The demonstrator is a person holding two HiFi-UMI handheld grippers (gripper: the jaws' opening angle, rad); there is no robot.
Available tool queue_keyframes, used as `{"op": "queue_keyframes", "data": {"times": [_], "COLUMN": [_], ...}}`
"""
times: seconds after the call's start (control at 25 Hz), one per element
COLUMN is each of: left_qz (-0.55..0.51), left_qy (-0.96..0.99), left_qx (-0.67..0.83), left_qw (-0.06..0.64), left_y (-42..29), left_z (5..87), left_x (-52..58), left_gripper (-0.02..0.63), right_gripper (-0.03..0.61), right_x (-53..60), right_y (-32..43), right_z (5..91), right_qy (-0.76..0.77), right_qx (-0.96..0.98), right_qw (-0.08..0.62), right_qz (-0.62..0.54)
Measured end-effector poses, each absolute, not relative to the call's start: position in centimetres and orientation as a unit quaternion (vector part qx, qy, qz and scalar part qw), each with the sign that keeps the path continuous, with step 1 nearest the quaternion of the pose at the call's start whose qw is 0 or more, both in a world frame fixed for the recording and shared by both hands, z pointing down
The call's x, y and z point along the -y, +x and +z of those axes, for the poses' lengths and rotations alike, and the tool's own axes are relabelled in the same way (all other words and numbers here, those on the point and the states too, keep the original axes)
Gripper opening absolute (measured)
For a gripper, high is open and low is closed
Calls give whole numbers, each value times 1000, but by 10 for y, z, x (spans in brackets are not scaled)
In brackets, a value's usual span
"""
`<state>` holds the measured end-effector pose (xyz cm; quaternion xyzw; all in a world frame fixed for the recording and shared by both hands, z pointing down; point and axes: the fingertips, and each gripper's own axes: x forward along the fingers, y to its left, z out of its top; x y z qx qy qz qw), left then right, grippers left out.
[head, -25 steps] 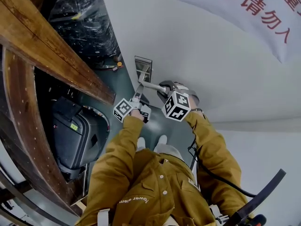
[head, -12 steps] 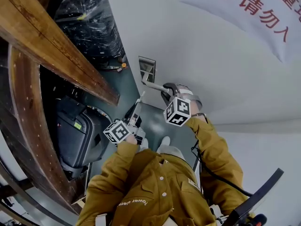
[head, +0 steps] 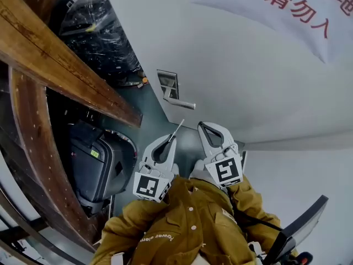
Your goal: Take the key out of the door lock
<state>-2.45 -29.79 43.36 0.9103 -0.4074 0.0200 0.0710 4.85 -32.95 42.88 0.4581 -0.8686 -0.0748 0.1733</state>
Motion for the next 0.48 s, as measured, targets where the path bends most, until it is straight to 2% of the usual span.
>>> {"op": "queue_keyframes", "data": {"times": [0.24, 0.48], "left_qz": [-5, 7], "left_qy": [923, 926], "left_qx": [382, 375], "left_qw": [38, 47], "left_y": [11, 12], "left_z": [415, 421], "left_x": [284, 287], "left_gripper": [21, 21], "right_gripper": [5, 5], "right_x": [297, 288], "right_y": [67, 77], "right_z": [433, 431], "right_qy": [531, 542], "right_qx": [846, 836], "right_qw": [49, 62], "right_qz": [27, 60]}}
